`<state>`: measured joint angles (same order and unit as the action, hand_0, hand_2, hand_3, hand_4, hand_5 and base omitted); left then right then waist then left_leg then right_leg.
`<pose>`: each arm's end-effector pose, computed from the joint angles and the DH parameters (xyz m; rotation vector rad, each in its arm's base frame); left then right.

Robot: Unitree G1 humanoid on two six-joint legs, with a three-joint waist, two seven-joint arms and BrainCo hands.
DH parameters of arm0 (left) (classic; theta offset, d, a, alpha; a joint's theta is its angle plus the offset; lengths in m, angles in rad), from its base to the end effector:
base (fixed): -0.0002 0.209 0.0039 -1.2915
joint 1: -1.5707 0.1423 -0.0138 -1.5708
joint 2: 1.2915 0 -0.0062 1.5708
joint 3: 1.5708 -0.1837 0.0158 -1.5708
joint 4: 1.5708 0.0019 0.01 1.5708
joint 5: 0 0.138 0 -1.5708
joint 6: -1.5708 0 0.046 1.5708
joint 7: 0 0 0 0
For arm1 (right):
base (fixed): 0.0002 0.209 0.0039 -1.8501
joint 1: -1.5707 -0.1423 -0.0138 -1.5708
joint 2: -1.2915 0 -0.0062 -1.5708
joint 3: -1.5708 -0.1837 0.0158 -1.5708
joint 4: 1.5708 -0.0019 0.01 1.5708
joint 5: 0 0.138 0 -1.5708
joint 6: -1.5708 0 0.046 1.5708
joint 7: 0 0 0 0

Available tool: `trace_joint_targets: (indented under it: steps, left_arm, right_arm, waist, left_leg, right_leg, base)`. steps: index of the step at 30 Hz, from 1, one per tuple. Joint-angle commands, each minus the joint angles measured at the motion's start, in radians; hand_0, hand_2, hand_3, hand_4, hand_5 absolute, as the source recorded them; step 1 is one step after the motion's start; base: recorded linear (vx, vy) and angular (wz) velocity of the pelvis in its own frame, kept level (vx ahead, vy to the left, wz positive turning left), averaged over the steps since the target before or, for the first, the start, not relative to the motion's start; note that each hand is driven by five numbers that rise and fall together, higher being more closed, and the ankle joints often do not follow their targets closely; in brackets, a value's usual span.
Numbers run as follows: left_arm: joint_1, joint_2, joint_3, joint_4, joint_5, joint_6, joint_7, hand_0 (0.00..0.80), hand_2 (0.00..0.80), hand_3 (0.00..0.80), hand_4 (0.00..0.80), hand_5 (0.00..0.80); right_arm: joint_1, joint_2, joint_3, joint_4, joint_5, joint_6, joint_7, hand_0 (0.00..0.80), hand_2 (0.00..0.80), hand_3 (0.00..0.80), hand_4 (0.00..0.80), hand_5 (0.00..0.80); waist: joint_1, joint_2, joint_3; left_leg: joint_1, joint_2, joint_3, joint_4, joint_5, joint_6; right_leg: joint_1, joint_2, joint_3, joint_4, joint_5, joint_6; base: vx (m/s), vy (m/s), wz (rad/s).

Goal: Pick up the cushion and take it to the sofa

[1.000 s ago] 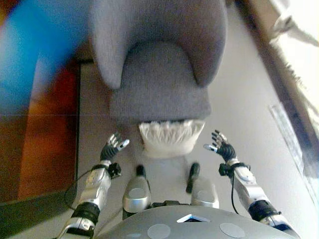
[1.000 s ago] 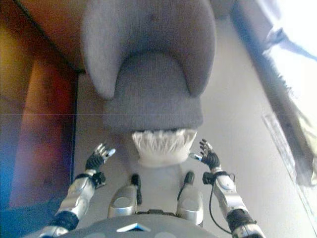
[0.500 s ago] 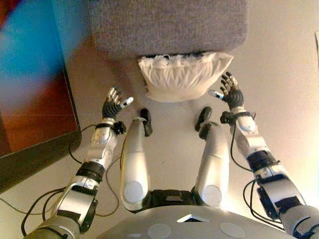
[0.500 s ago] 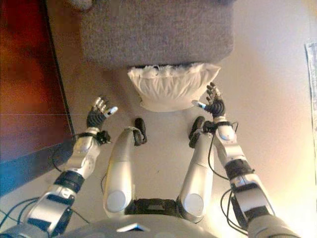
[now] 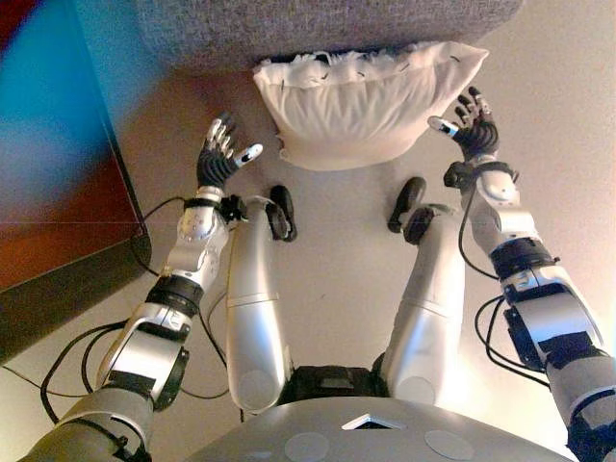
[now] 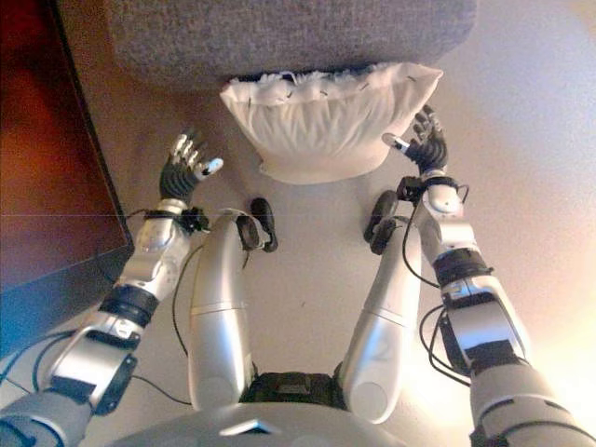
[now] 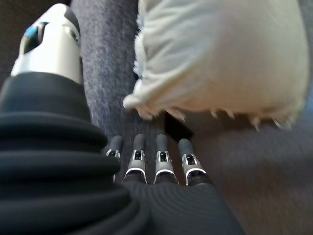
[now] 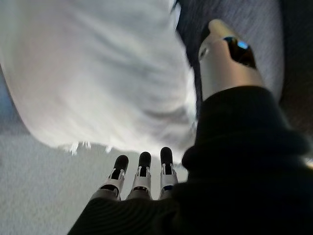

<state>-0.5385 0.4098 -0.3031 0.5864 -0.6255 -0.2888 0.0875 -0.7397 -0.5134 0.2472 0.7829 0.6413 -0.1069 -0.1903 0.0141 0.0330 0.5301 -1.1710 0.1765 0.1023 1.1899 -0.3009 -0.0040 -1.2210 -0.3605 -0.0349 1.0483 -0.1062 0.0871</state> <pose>0.2977 0.1870 0.0818 -0.0995 -0.1420 -0.0392 0.3276 -0.2264 0.1189 0.0258 -0.0329 -0.2075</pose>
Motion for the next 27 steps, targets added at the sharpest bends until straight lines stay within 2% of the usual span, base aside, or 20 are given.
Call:
trace_joint_targets:
  steps: [1,7,10,13,15,16,21,24,27]
  left_arm:
    - [-0.054,-0.003,-0.021,0.031,-0.06,0.015,-0.051,0.0,0.0,0.0,0.0,0.0]
    - [-0.141,0.009,-0.036,0.091,-0.053,0.065,-0.022,0.0,0.0,0.0,0.0,0.0]
    - [-0.19,0.029,-0.051,0.124,-0.055,0.095,-0.016,0.0,0.0,0.0,0.0,0.0]
    - [-0.242,0.042,-0.063,0.16,-0.07,0.128,-0.007,0.0,0.0,0.0,0.0,0.0]
    - [-0.295,0.065,-0.074,0.188,-0.094,0.15,0.015,0.0,0.0,0.0,0.0,0.0]
    - [-0.309,0.072,-0.074,0.195,-0.104,0.153,0.02,0.0,0.0,0.0,0.0,0.0]
    - [-0.35,0.093,-0.074,0.221,-0.126,0.164,0.062,0.0,0.0,0.0,0.0,0.0]
    - [-0.366,0.098,-0.082,0.244,-0.109,0.176,0.079,0.0,0.0,0.0,0.0,0.0]
    - [-0.394,0.109,-0.089,0.282,-0.122,0.165,0.139,0.0,0.0,0.0,0.0,0.0]
  right_arm:
    - [-0.051,-0.061,-0.009,0.041,0.032,0.013,-0.047,0.0,0.0,0.0,0.0,0.0]
    - [-0.115,-0.072,0.0,0.115,0.027,0.041,-0.08,0.0,0.0,0.0,0.0,0.0]
    - [-0.156,-0.086,0.01,0.152,0.054,0.052,-0.052,0.0,0.0,0.0,0.0,0.0]
    - [-0.207,-0.095,0.024,0.204,0.082,0.045,0.017,0.0,0.0,0.0,0.0,0.0]
    - [-0.257,-0.102,0.047,0.211,0.154,0.024,0.161,0.0,0.0,0.0,0.0,0.0]
    - [-0.266,-0.102,0.052,0.202,0.167,0.021,0.195,0.0,0.0,0.0,0.0,0.0]
    - [-0.321,-0.119,0.088,0.229,0.164,0.016,0.33,0.0,0.0,0.0,0.0,0.0]
    - [-0.365,-0.129,0.114,0.264,0.162,0.004,0.38,0.0,0.0,0.0,0.0,0.0]
    - [-0.411,-0.134,0.144,0.293,0.148,0.021,0.376,0.0,0.0,0.0,0.0,0.0]
  waist:
    - [-0.013,0.066,-0.01]
    - [-0.017,0.058,-0.01]
    - [-0.018,0.054,-0.01]
    - [-0.018,0.05,-0.01]
    - [-0.018,0.046,-0.01]
    - [-0.019,0.043,-0.01]
    - [-0.011,0.038,-0.01]
    - [-0.005,0.038,-0.01]
    - [-0.001,0.037,-0.01]
  left_leg:
    - [0.002,0.009,-0.032,-0.016,-0.021,-0.019]
    - [-0.041,0.022,-0.042,0.027,-0.013,-0.019]
    - [-0.058,0.026,-0.046,0.041,-0.007,-0.02]
    - [-0.074,0.028,-0.049,0.052,-0.004,-0.021]
    - [-0.084,0.029,-0.052,0.054,-0.003,-0.025]
    - [-0.089,0.028,-0.053,0.055,-0.003,-0.027]
    - [-0.108,0.025,-0.055,0.05,-0.002,-0.033]
    - [-0.116,0.021,-0.058,0.04,0.001,-0.036]
    - [-0.131,0.021,-0.061,0.035,0.006,-0.037]
  right_leg:
    - [0.023,0.011,0.049,0.087,-0.084,0.021]
    - [-0.008,0.022,0.047,0.125,-0.096,0.011]
    - [-0.022,0.024,0.046,0.14,-0.1,0.007]
    - [-0.035,0.025,0.042,0.152,-0.105,0.004]
    - [-0.044,0.021,0.037,0.153,-0.107,0.004]
    - [-0.049,0.021,0.036,0.153,-0.108,0.003]
    - [-0.067,0.007,0.025,0.146,-0.105,0.004]
    - [-0.077,0.002,0.02,0.136,-0.1,0.006]
    - [-0.093,-0.005,0.017,0.138,-0.099,0.007]
  base:
    - [0.024,-0.036,-0.1]
    - [0.018,-0.045,-0.03]
    - [0.0,-0.058,-0.04]
    - [-0.008,-0.061,-0.03]
    - [-0.024,-0.066,0.01]
    - [-0.023,-0.064,-0.02]
    - [-0.023,-0.057,0.01]
    - [-0.029,-0.05,0.05]
    - [-0.014,-0.046,0.08]
